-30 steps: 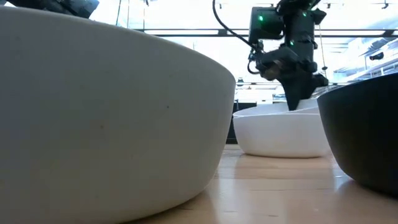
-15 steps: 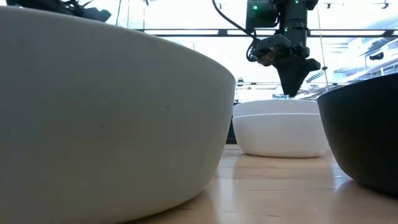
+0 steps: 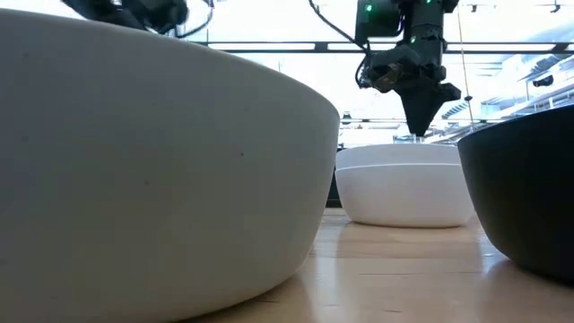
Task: Nest bowls inside each other
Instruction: Stack the left white bowl on the dark gray bowl
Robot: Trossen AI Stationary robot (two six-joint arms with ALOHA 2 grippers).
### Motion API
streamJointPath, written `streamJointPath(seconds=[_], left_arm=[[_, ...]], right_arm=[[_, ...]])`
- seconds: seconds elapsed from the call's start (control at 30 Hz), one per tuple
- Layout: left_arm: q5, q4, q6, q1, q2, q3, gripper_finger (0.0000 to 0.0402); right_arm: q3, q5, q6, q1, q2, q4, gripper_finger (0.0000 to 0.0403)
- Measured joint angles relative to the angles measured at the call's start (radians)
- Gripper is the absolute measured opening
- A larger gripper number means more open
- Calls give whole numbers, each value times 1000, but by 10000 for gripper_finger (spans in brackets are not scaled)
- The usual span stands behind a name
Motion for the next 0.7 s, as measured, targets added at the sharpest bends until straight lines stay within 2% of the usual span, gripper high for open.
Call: streamJointPath(seconds=[0.2,0.37,0.43,0.53,0.7], left_arm=[[201,-208,70,100,228,311,34],[555,-376,70,171,412,541,25],[652,-430,60,189,478,608,21],[635,-529,46,203,563,698,19],[435,-671,64,197,693,805,25]], right_arm=[[0,1,0,96,-96,1,84],[0,71,53,229,-241,0,84],[0,119,95,294,-309,1,84],[0,189,173,385,-403,0,84],[0,308,273,512,-506,-5,84]])
